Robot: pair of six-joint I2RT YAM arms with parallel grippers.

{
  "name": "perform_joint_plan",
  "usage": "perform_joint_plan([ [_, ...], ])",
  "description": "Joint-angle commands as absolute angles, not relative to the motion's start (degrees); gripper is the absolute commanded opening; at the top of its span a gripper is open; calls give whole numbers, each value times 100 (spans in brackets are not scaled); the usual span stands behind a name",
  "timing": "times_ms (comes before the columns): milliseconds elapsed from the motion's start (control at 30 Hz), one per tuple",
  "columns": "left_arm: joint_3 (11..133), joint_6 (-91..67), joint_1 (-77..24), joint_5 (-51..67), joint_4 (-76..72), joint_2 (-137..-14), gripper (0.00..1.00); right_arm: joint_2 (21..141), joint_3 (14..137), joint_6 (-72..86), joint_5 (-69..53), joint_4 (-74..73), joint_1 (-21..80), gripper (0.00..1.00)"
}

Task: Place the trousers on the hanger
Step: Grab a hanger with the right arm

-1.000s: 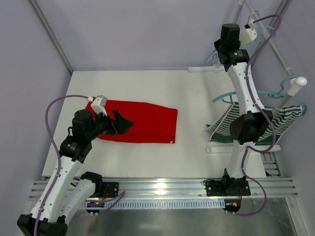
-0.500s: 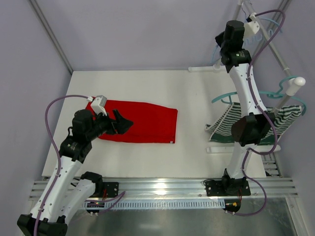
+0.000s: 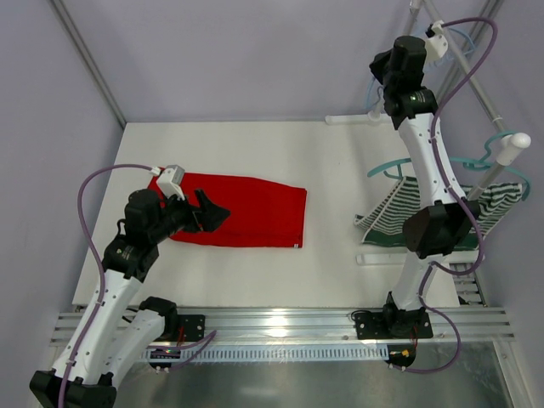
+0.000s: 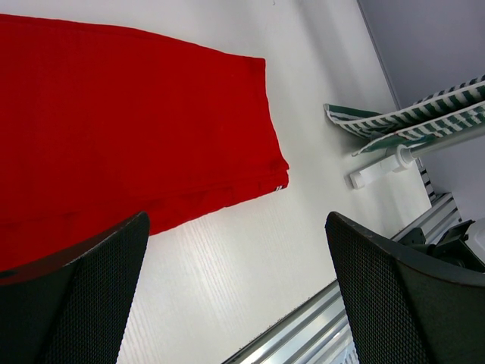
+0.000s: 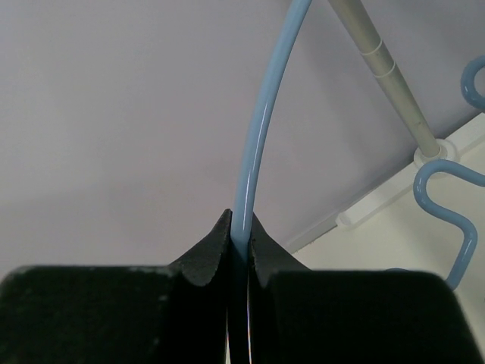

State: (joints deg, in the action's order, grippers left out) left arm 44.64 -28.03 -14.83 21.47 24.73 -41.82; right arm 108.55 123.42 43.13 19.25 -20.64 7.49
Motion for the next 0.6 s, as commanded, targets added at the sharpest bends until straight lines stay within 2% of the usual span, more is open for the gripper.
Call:
perform_joint_plan([
  [0, 4491, -2751, -1450, 2127, 2399, -4140, 98, 10319, 12147, 4596, 1758, -1810, 747, 4],
  [567, 4877, -3163, -1450, 2320, 2470, -3762, 98, 10046, 12059, 4175, 229, -2013, 826, 4],
])
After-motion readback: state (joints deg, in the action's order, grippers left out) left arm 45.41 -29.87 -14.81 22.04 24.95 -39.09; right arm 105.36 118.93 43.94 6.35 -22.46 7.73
